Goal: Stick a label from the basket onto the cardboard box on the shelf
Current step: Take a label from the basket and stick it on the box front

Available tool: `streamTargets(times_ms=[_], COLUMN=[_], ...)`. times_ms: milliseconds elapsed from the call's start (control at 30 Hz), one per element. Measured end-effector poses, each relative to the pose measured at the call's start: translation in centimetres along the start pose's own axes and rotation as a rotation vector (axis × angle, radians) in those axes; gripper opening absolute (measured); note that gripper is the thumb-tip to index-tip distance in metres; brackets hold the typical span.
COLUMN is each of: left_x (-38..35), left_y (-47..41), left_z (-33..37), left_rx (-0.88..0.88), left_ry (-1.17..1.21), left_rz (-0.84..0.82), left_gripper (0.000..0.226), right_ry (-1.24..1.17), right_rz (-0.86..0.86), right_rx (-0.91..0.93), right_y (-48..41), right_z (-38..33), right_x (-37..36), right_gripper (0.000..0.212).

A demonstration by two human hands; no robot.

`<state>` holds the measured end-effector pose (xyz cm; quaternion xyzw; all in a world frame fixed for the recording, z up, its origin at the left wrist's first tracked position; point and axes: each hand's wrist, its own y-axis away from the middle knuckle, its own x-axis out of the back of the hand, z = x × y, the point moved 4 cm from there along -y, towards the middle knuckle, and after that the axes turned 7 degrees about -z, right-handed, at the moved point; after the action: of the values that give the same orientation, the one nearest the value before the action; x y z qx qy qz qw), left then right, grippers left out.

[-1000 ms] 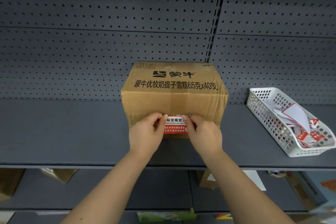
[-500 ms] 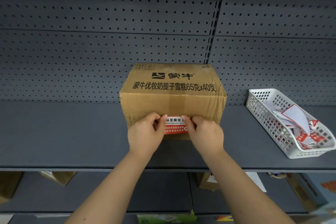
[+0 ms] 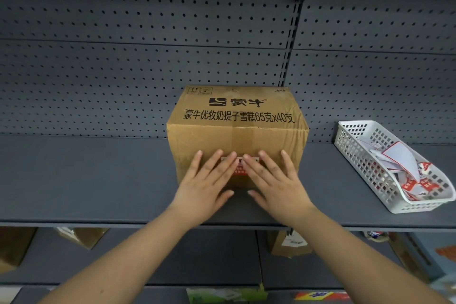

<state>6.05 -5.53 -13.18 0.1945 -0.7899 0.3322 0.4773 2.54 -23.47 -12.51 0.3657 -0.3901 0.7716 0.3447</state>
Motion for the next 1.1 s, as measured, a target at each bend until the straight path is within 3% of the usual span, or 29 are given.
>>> streamTargets(times_ms=[133,267,433,567,667,867,1000,1100], left_x=[-0.5,0.0,-0.4,-1.0,-0.5,-0.8,-1.3,-0.9], left_y=[1.8,4.0,1.2,2.0,3.4,2.0,3.0,4.6], left_z=[-3.7,-4.4,-0.3,-2.8,-3.9,0.4,-2.1,-3.5], left_rx=[0.061,0.112,-0.100,-0.100,-0.091,-0.152,-0.089,-0.069], left_ry=[-0.103,-0.015,-0.047,-0.105,-0.103,-0.087,-0.110,-0.032], left_rz=[-0.112,-0.063,-0.176,-0.272,-0.254,-0.271,-0.300,-0.245], left_gripper=[0.064,0.067,0.069,0.065,0.066,0.068,0.066,0.068], right_ry=[0.167,0.155,0.162,0.237,0.219,0.205,0.217,0.207], right_rz=[-0.097,-0.016,-0.143,-0.241,-0.222,-0.253,-0.318,-0.264], right_rx=[-0.020,-0.032,0.090,0.099,0.068,0.159,0.083,0.067], right_y=[1.8,3.5,0.9,1.8,3.3,1.8,2.7,4.6], right_z=[4.2,4.6,0.2,3.2,4.7,-0.4,2.5,4.2], right_x=[-1.0,0.0,-1.0,-1.5,-0.9,-1.7,-1.7,-1.3], right_gripper=[0.065,0.062,0.065,0.063,0.062,0.061,0.060,0.061])
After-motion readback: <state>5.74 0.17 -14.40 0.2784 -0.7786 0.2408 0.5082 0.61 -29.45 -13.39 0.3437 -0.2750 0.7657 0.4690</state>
